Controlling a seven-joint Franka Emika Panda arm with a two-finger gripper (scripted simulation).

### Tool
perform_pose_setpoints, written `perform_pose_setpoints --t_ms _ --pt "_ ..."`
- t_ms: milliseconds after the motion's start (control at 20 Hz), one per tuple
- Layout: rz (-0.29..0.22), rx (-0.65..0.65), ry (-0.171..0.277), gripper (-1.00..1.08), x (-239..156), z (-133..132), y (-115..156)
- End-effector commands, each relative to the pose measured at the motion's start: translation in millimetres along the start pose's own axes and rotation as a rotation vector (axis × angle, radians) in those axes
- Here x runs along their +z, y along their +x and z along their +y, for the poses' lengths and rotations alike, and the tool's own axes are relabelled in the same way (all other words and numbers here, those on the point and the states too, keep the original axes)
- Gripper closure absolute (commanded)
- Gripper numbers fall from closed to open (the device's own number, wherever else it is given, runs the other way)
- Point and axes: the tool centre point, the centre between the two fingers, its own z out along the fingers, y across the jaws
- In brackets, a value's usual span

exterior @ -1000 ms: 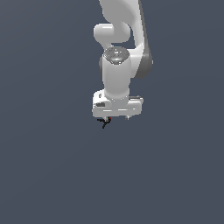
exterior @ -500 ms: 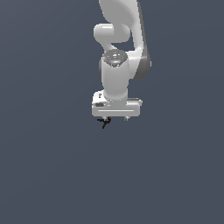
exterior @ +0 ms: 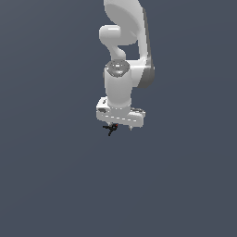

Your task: Pick up the object and move it to a goal position.

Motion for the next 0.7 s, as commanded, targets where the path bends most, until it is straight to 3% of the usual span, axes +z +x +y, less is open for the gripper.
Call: perform_pose_setpoints --t_ms 0,650 --pt "-0.002 0.076 -0.002 -0.92 9 6 -5" --pt "-0.005 0.487 -0.02 -0.92 51 39 -36"
